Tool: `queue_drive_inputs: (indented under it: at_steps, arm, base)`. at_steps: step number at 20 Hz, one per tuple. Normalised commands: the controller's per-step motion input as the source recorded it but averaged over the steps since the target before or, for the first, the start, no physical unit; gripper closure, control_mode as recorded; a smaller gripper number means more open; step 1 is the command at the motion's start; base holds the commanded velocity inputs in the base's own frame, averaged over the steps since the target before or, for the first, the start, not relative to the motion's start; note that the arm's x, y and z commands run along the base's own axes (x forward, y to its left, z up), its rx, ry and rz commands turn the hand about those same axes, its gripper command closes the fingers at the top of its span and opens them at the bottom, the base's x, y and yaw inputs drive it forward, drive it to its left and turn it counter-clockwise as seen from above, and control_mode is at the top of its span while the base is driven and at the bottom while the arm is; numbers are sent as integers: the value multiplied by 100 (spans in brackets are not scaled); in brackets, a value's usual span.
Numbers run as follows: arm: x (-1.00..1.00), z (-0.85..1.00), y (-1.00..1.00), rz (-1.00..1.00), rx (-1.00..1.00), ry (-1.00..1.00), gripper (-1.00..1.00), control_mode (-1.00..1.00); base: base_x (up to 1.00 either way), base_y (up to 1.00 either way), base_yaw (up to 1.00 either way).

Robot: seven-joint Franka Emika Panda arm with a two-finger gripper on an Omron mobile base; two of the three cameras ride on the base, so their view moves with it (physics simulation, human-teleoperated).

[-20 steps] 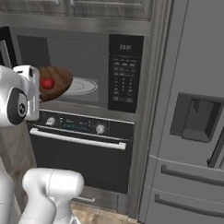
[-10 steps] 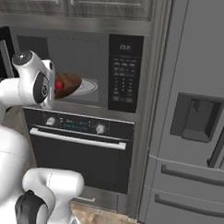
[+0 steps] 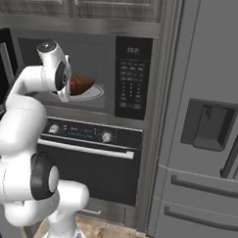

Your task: Pick the tomato from the sink and place it in the bowl. Then pick the bowl and place it in the microwave. Then close the microwave door and press the start button.

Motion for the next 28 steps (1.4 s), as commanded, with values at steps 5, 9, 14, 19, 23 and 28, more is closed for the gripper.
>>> queue_drive_inputs:
  at_steps: [5, 9, 14, 19, 23, 28]
  arm:
    - [86, -37, 0, 1, -7, 0, 100, -100]
    - [60, -46, 0, 2, -7, 0, 100, -100]
    - [60, -34, 0, 2, -5, 1, 100, -100]
    - [45, -22, 4, 5, -3, 1, 100, -100]
    - [-4, -7, 6, 7, 0, 0, -100, -100]
    - [-34, 0, 1, 3, 0, 0, -100, -100]
  base:
    - [0, 0, 0]
    - [0, 0, 0]
    - [0, 0, 0]
    - [0, 0, 0]
    - [0, 0, 0]
    - [0, 0, 0]
